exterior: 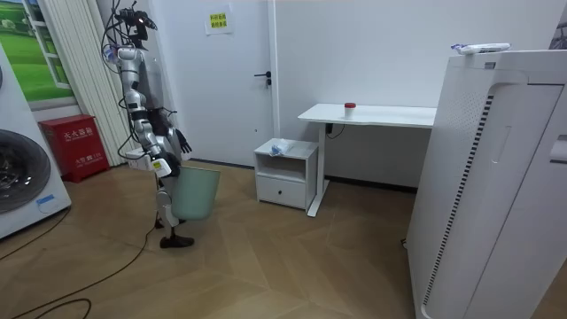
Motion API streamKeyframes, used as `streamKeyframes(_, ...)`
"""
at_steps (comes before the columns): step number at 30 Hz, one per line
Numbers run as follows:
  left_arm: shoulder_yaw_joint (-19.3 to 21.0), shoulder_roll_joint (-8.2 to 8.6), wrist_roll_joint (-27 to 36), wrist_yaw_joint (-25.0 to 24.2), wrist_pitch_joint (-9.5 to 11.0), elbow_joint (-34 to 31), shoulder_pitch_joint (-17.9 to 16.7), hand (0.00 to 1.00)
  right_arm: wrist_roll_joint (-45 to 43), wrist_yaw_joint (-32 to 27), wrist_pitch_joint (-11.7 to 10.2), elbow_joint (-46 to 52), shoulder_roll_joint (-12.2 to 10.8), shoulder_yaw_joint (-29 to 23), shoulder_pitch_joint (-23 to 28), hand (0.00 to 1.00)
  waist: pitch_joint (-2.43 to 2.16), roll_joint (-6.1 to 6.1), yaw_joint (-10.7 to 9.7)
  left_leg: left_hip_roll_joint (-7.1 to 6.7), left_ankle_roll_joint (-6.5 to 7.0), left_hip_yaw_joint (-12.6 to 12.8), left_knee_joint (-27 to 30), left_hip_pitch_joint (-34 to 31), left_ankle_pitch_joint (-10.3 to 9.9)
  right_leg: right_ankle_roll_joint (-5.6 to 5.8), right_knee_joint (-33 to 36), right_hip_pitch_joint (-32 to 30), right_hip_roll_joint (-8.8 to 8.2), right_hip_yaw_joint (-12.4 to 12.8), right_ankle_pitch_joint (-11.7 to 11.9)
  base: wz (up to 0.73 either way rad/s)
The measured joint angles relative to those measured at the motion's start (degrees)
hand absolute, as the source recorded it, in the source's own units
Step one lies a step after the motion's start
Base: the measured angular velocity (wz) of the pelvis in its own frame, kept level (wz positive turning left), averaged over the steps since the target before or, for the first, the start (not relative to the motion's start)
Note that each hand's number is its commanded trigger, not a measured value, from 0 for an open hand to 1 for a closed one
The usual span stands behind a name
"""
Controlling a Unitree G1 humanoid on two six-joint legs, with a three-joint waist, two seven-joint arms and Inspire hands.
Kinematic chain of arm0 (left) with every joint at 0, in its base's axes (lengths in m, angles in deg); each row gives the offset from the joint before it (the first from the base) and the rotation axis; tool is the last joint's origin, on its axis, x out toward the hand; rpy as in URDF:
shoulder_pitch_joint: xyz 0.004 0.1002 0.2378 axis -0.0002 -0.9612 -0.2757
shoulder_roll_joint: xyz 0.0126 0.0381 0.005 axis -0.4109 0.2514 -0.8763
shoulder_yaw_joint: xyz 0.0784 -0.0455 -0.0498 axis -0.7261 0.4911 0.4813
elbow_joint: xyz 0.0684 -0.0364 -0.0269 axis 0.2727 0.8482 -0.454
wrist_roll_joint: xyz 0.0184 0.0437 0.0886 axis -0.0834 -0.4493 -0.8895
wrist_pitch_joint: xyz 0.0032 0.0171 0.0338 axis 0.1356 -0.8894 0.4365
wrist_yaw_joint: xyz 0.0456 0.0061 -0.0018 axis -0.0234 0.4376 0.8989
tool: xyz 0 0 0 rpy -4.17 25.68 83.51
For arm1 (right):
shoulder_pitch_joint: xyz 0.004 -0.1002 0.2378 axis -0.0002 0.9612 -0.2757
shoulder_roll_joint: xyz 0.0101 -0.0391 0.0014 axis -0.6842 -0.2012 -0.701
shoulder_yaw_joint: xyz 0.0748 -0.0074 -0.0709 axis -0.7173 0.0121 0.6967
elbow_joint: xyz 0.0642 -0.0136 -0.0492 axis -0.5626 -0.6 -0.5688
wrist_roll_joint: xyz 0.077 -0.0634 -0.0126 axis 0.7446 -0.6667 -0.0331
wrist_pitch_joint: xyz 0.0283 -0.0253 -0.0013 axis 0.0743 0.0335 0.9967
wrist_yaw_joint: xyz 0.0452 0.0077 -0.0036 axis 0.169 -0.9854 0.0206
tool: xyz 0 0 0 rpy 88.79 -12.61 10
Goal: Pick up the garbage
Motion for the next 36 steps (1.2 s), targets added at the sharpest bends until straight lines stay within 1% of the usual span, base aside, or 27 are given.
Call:
streamKeyframes(8, -0.01, 0.0, 0.01, -0.1, -0.01, -0.22, 0.04, 0.0, -0.03, -0.01, 0.01, 0.06, 0.0, 0.06, 0.0, 1.0, 0.06, 0.21, 0.01, 0.0, 0.0, -0.09, -0.04, -0.11, 0.0, 0.0, -0.43, 0.12, 0.02, -0.09, 0.0, 0.0)
streamKeyframes(11, 0.02, -0.05, 0.03, -0.11, -0.05, -0.12, 1.06, 0.0, -0.04, -0.03, 0.21, -0.35, 0.09, 0.03, -0.52, 1.0, 0.05, 0.2, 0.04, 0.0, 0.0, -0.1, -0.04, -0.16, 0.0, 0.0, -0.42, 0.06, 0.03, -0.1, 0.0, 0.0)
streamKeyframes(17, 0.01, -0.11, 0.03, -0.82, -0.05, -0.02, 1.79, 0.0, -0.1, -0.16, 0.61, -0.87, 0.1, 0.12, -1.18, 1.0, 0.08, 0.42, 0.16, 0.0, 0.0, -0.12, -0.04, 0.01, 0.0, 0.0, -0.34, 0.2, 0.05, -0.19, 0.0, 0.0)
streamKeyframes(21, 0.09, -0.08, 0.01, -1.13, -0.06, -0.04, 1.01, 0.0, -0.15, -0.31, 0.98, 0.04, 0.09, 0.11, -0.53, 1.0, 0.13, 0.48, 0.12, 0.01, 0.0, -0.26, -0.06, 0.02, 0.0, 0.0, -0.32, 0.22, 0.05, -0.15, 0.0, 0.0)
streamKeyframes(22, 0.19, -0.08, 0.02, -1.06, -0.06, -0.03, 0.76, 0.0, -0.15, -0.31, 0.98, 0.14, 0.09, 0.07, -0.37, 1.0, 0.08, 0.33, 0.09, 0.01, 0.0, -0.31, -0.06, 0.02, 0.0, 0.0, -0.32, 0.24, 0.05, -0.17, 0.0, 0.0)
streamKeyframes(24, 1.25, -0.05, 0.02, -0.6, -0.12, -0.02, -0.25, 0.0, -0.15, -0.33, 0.95, 0.43, 0.09, 0.07, 0.05, 1.0, 0.07, 0.17, 0.08, 0.03, 0.0, -0.49, -0.06, 0.0, 0.0, 0.0, -0.33, 0.3, 0.04, -0.23, 0.0, 0.02)
streamKeyframes(27, 2.03, -0.02, 0.02, 0.5, -0.29, 0.01, -1.29, 0.0, -0.14, -0.82, 0.93, 0.68, 0.07, 0.02, 0.23, 1.0, 0.01, -0.14, 0.05, -0.09, 0.0, -1.46, -0.04, -0.12, 0.0, 0.0, -0.34, 0.34, -0.01, -0.49, 0.0, 0.05)
streamKeyframes(29, 2.15, -0.07, 0.02, 0.64, -0.42, 0.64, -1.43, 0.0, -0.14, -0.92, 0.91, 0.47, 0.07, 0.03, 0.22, 1.0, 0.15, -0.06, 0.05, -0.07, 0.0, -1.67, -0.01, -0.1, -0.01, 0.0, -0.42, 0.54, -0.02, -0.77, -0.01, 0.07)
streamKeyframes(30, 2.11, -0.02, -0.03, 0.79, -0.42, 1.34, -1.32, 0.0, -0.13, -0.92, 0.88, 0.42, 0.07, 0.1, 0.21, 1.0, 0.36, -0.47, 0.04, -0.06, -0.01, -1.81, 0.04, -0.16, -0.01, -0.01, -0.44, 0.57, -0.02, -0.91, -0.01, 0.05)
streamKeyframes(32, 1.86, -0.02, -0.08, 1.19, -0.41, 2.15, -1.32, 0.0, 0.08, -0.91, 0.79, 0.37, 0.03, 0.2, 0.24, 1.0, 0.2, -0.32, -0.03, 0.01, -0.09, -2.21, 0.15, -0.33, -0.06, -0.09, -0.43, 0.58, -0.02, -1.38, -0.08, 0.1)
streamKeyframes(33, 1.69, -0.13, -0.08, 1.36, -0.43, 2.52, -1.36, 0.0, 0.14, -0.91, 0.81, 0.31, -0.06, 0.22, 0.25, 1.0, 0.21, -0.32, -0.11, 0.08, -0.13, -2.9, 0.25, -0.41, -0.08, -0.18, -0.4, 0.71, 0.0, -1.81, -0.14, 0.14)
streamKeyframes(34, 1.65, -0.15, -0.12, 1.42, -0.46, 2.64, -1.38, 0.0, 0.11, -0.92, 0.84, 0.25, -0.11, 0.21, 0.24, 1.0, 0.21, -0.39, -0.12, 0.12, -0.19, -3.06, 0.37, -0.46, -0.12, -0.25, -0.36, 0.73, 0.03, -1.93, -0.22, 0.14)
streamKeyframes(35, 1.68, -0.15, -0.33, 1.44, -0.67, 2.72, -1.37, 0.0, -0.02, -0.94, 0.93, 0.03, -0.16, 0.11, 0.19, 1.0, 0.22, -0.5, -0.13, 0.3, -0.36, -3.3, 1.27, -0.97, -0.49, -0.39, -0.28, 0.75, 0.1, -2.22, -0.36, 0.1)
streamKeyframes(36, 1.67, -0.23, -1.26, 1.36, -1.07, 2.81, -1.15, 0.0, -0.04, -0.93, 0.94, 0.04, -0.16, 0.1, 0.14, 1.0, 0.34, -0.54, -0.07, 0.85, -0.56, -3.42, 2.57, -1.54, -1.07, -0.54, 0.31, 0.52, 0.25, -2.46, -0.75, 0.09)
